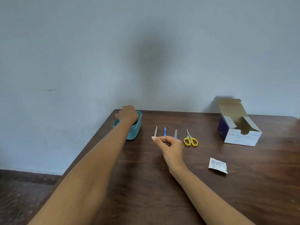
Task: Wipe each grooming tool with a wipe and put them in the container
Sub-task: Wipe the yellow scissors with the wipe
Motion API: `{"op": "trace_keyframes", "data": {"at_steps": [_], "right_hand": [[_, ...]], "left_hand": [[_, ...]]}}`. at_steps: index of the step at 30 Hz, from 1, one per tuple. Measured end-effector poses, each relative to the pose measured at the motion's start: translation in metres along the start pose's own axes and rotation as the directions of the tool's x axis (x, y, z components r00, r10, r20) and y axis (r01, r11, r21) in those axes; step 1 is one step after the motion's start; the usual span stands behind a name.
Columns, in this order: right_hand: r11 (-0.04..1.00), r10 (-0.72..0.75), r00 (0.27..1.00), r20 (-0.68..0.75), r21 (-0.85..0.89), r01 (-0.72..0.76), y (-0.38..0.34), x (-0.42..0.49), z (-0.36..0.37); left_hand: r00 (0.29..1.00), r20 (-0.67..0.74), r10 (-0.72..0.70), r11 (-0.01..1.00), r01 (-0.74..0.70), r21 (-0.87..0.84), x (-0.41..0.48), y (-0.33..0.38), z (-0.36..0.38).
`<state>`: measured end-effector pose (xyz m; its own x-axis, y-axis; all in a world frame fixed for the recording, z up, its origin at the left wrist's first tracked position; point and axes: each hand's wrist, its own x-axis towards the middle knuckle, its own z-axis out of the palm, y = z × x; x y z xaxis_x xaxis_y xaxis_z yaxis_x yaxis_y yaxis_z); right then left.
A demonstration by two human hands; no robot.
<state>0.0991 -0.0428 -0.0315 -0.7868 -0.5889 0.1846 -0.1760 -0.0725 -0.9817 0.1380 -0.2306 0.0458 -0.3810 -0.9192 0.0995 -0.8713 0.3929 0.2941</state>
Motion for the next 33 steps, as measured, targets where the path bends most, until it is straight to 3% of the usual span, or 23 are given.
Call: {"op": "trace_keyframes", "data": {"at_steps": [13,18,21,23,27,33], "right_hand": [[0.999,0.002,1.0,0.022,-0.033,-0.001,-0.002,-0.001,0.0],[0.997,0.016,1.0,0.008,0.069,-0.016,-0.003,-0.002,-0.002],[0.98,0.047,0.999,-0.019,0.192,-0.042,-0.005,-0.002,-0.005],[0.954,0.088,0.994,-0.057,0.292,-0.068,-0.006,-0.002,-0.007],[0.84,0.204,0.971,-0.129,0.532,-0.106,-0.014,0.0,-0.018],[0.767,0.258,0.944,-0.203,0.637,-0.073,-0.031,0.013,-0.064]], "left_hand": [[0.997,-0.074,-0.035,0.996,0.04,0.077,0.007,0.001,0.018],[0.98,-0.198,-0.026,0.999,0.017,-0.049,0.005,0.006,0.013],[0.953,-0.295,0.067,0.979,-0.12,-0.166,-0.001,0.023,-0.001],[0.953,-0.258,0.159,0.941,-0.225,-0.254,-0.007,0.04,-0.01],[0.942,-0.022,0.335,0.881,-0.321,-0.347,-0.028,0.07,-0.013],[0.911,0.12,0.395,0.88,-0.337,-0.335,-0.067,0.094,0.017]]}}
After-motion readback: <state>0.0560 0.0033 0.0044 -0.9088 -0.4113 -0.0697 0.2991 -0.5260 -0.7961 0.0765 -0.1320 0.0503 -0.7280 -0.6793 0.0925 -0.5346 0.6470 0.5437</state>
